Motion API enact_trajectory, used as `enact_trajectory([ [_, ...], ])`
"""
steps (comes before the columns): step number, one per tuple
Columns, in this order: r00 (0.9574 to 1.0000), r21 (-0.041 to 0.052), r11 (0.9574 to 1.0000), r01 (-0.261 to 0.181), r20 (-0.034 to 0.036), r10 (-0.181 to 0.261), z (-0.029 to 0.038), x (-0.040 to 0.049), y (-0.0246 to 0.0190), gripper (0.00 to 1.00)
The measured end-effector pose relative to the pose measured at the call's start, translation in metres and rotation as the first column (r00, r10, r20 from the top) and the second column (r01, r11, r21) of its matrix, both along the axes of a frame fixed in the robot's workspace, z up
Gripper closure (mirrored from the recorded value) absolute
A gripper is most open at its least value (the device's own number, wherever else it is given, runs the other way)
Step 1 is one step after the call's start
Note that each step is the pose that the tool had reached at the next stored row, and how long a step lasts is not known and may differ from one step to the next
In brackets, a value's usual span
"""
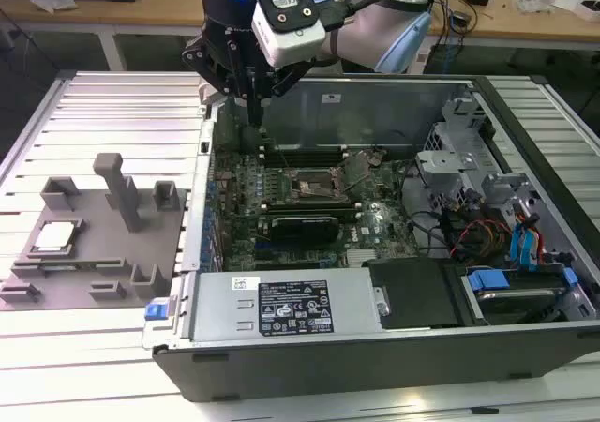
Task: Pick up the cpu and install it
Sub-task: 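Reach for the cpu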
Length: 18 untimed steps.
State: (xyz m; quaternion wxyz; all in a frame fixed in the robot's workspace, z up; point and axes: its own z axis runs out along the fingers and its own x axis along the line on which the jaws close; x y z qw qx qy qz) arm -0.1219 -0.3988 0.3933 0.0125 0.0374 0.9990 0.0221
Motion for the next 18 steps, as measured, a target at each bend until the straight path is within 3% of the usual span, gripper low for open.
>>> enact_trajectory([
  [18,1.0000,0.0000,1.0000,0.000,0.0000,0.000,0.0000,-0.0035,0.0000,0.89],
])
